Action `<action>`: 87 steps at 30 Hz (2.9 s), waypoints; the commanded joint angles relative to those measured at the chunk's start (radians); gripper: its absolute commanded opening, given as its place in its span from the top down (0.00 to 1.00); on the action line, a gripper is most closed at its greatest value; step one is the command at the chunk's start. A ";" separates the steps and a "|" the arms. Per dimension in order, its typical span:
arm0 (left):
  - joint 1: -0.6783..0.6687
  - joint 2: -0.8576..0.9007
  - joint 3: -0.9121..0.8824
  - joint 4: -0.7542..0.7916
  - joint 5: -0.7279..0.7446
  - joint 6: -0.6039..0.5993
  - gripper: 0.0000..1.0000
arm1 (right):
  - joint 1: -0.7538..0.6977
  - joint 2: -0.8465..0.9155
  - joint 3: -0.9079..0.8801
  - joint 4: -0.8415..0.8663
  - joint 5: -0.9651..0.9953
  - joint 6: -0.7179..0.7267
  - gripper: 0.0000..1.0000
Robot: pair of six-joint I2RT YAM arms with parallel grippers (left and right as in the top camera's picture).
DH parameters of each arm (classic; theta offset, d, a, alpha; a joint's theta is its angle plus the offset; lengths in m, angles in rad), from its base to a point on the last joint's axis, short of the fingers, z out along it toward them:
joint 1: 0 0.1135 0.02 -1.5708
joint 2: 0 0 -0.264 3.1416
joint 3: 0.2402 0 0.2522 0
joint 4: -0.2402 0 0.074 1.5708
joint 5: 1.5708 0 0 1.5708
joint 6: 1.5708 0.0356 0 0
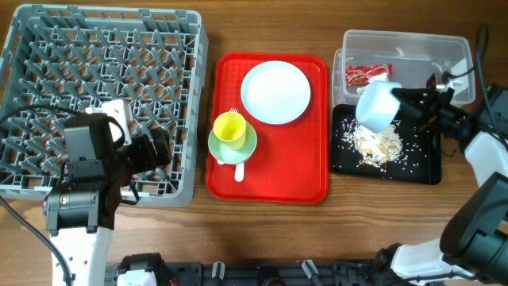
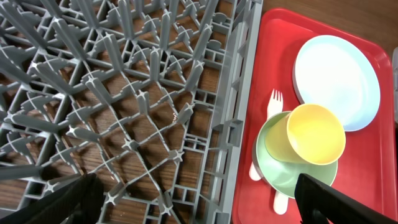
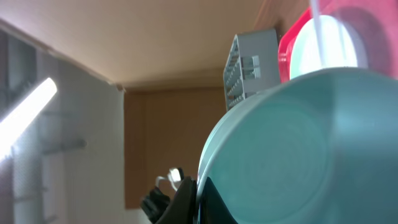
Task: Sort waste into correct bins and load items into the dishwasher rack
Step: 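Carry the empty bowl to the red tray and set it on the plate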
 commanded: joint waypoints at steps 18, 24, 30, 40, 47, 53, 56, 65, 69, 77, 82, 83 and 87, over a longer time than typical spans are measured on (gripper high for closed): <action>-0.005 -0.002 0.019 0.003 0.009 0.019 0.00 | 0.465 -0.049 0.094 1.224 -0.009 0.690 0.96; -0.005 -0.002 0.019 0.003 0.009 0.019 0.00 | 0.465 -0.049 0.096 1.217 -0.012 0.733 0.96; -0.005 -0.002 0.019 0.003 0.010 0.019 0.00 | 0.444 -0.049 0.096 1.197 0.180 0.701 0.96; -0.005 -0.002 0.019 0.003 0.010 0.019 0.00 | 0.430 -0.049 0.223 0.600 0.489 0.200 0.96; -0.005 -0.002 0.019 0.003 0.010 0.019 0.00 | 0.463 -0.049 0.477 0.050 0.578 -0.199 0.96; -0.005 -0.002 0.019 0.003 0.010 0.019 0.00 | 0.569 -0.049 0.572 -0.383 0.942 -0.518 0.96; -0.005 -0.002 0.019 0.003 0.010 0.019 0.00 | 0.660 -0.040 0.572 -0.478 1.166 -0.654 0.96; -0.005 -0.002 0.019 0.003 0.010 0.019 0.00 | 0.880 0.094 0.572 -0.455 1.447 -0.850 0.96; -0.005 -0.002 0.019 0.003 0.010 0.019 0.00 | 0.935 0.208 0.572 -0.443 1.375 -0.845 0.96; -0.005 -0.002 0.019 0.003 0.010 0.019 0.00 | 0.983 0.347 0.572 -0.406 1.340 -0.801 0.96; -0.005 -0.002 0.019 0.003 0.010 0.019 0.00 | 0.988 0.347 0.572 -0.392 1.302 -0.775 0.82; -0.005 -0.002 0.019 0.003 0.010 0.019 0.00 | 0.988 0.343 0.572 -0.394 1.286 -0.769 0.78; -0.005 -0.002 0.019 0.003 0.009 0.019 0.00 | 0.986 0.299 0.588 -0.455 1.273 -0.722 0.72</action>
